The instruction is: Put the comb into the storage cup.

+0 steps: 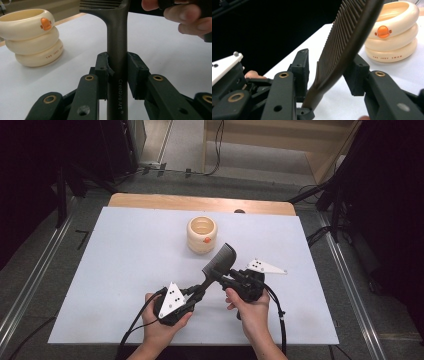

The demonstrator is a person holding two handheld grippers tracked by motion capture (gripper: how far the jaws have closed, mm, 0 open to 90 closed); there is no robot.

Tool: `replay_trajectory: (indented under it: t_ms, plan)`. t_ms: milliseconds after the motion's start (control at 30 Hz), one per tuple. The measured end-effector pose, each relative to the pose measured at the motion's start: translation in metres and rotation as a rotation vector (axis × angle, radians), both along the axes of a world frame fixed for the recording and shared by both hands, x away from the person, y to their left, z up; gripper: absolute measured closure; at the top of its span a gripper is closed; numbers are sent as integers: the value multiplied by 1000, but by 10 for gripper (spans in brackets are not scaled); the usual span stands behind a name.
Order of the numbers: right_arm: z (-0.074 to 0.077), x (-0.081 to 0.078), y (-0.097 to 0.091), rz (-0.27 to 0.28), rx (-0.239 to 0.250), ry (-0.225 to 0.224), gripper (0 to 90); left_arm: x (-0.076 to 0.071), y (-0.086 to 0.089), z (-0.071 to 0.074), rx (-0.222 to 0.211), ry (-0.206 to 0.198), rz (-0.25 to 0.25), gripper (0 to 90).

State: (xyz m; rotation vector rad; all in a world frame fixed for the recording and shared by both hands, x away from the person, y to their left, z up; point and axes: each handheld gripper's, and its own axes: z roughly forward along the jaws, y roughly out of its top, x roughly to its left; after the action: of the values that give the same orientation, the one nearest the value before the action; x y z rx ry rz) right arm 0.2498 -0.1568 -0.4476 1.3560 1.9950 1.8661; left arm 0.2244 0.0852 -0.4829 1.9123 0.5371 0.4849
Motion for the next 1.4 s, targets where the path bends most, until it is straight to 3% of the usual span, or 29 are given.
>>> replay_trajectory:
  t_ms: [100, 267, 500, 700, 833, 967, 1100, 1400]
  plan:
    - [-1, -1, 0, -5, -8, -7, 623, -1, -2, -1, 4, -2, -7, 726]
    - [-2, -3, -3, -13, 47, 31, 729, -1, -2, -1, -4, -4, -19, 726]
    - [-5, -3, -6, 0, 100, 28, 803, -2, -3, -1, -2, -11, -23, 727]
    - [-3, -4, -6, 25, 119, 7, 814, 2, -2, -2, -31, 33, -60, 714]
    - [-2, -6, -7, 21, 113, -34, 815, 6, -3, -4, -39, 84, -67, 520]
    - [0, -8, -9, 2, 104, -51, 815, 8, 1, -3, -53, 98, -57, 334]
    - [1, -8, -13, -7, 87, -72, 815, 10, 10, 1, -81, 104, -51, 216]
    - [4, -10, -15, -24, 49, -112, 816, 13, 46, 7, -123, 105, 19, 132]
